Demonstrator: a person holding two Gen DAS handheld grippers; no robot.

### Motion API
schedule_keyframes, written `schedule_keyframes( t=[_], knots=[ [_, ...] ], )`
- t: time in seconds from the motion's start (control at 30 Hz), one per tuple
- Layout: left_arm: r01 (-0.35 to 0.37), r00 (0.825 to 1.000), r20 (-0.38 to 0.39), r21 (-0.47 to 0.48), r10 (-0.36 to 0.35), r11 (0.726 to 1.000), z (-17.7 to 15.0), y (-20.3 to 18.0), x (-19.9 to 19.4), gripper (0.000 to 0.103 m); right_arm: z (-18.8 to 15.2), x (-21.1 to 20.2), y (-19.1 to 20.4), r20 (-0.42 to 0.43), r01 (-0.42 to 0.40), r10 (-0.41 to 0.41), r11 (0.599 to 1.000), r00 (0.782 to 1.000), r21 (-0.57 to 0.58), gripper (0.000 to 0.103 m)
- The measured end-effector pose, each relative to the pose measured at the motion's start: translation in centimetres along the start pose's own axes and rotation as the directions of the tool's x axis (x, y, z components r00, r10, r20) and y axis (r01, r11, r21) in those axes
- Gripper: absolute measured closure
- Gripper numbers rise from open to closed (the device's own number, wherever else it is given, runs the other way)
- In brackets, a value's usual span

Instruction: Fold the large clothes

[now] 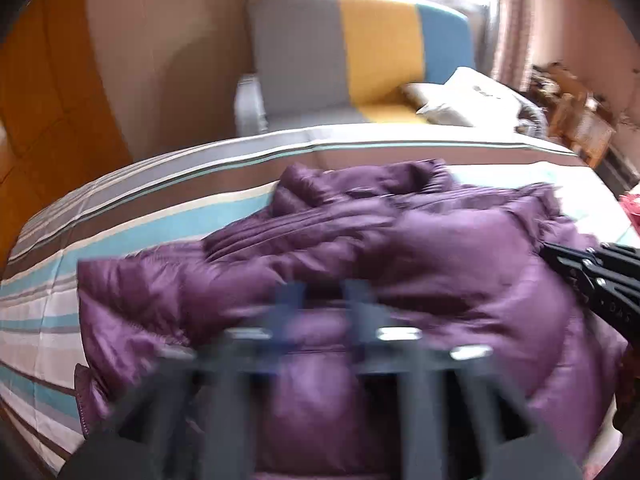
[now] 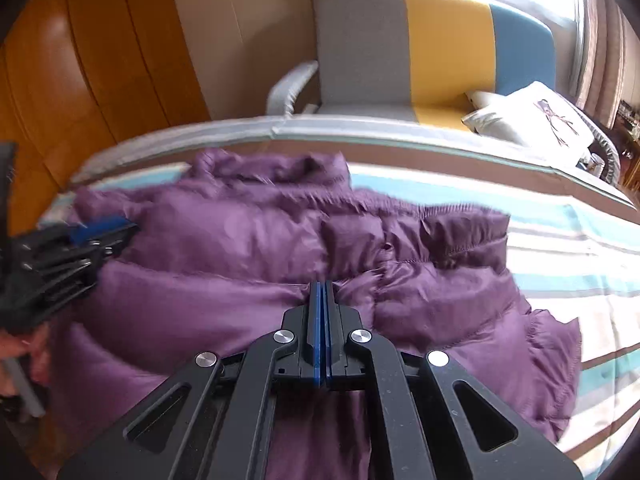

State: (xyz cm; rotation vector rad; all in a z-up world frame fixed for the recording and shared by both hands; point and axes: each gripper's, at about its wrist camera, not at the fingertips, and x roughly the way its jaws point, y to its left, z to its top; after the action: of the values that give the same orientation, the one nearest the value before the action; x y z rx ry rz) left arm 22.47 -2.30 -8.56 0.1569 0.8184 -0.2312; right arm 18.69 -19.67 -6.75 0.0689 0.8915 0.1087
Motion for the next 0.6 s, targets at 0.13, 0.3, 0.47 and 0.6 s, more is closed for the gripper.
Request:
schedule_keyframes(
  t=[0.13, 0.3, 0.47, 0.6],
  knots=[
    [0.061, 0.998, 0.004, -0.098, -0.061, 0.993, -0.7, 1.8, 1.6, 0.034, -1.4, 2.0, -1.6, 0.031, -0.001, -0.002, 0.996, 1.0, 0.094, 0.103],
    [0.068, 0.998, 0.001, -0.102, -0.069, 0.992, -1.3, 1.8, 3.3, 0.034, -1.5, 3.0, -2.6, 0.029, -0.028, 0.024, 0.989, 0.999, 0.148, 0.103],
    [0.068, 0.998, -0.002, -0.107, -0.069, 0.992, -1.6, 2.0, 2.0, 0.027, -1.0, 0.4, -2.4, 0.043, -0.017, 0.01, 0.987, 0.999, 0.157, 0.103],
    [0.049, 0.998, 0.037, -0.123, -0.045, 0.991, -2.9, 2.7, -1.0, 0.017, -1.2, -1.4, -1.6, 0.033, 0.055, -0.061, 0.988, 0.998, 0.146, 0.103]
  ],
)
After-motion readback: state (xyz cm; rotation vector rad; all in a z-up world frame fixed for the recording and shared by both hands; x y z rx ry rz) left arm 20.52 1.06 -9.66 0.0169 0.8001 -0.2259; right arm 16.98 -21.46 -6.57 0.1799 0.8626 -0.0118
